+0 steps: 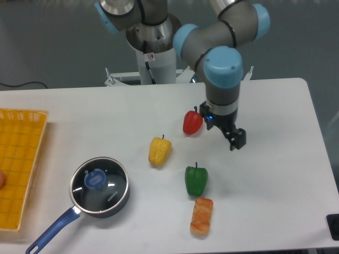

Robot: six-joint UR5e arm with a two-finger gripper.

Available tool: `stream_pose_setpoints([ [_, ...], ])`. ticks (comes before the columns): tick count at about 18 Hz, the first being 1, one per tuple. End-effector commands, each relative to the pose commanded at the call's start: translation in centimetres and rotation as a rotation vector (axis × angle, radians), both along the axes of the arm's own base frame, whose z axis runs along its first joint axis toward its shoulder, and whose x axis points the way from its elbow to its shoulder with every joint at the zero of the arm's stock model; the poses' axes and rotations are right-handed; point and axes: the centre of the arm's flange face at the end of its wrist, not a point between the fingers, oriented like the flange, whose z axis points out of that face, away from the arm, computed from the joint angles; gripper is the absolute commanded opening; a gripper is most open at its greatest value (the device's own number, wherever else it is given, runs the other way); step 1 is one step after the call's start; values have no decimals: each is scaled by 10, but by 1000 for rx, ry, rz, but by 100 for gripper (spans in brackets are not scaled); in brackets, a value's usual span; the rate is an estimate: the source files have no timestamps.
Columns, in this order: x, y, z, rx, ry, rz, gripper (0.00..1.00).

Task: Open the lid
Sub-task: 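Swing the gripper over to the saucepan's glass lid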

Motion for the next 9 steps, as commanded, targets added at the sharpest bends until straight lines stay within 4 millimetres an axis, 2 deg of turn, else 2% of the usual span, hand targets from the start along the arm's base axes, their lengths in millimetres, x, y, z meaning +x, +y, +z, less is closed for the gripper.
stream_pose_setpoints([
  [3,34,23,-1,-6,-30,7,100],
  [7,77,50,13,13,-17,-51,100],
  [9,88,58,14,18,-12,-86,100],
])
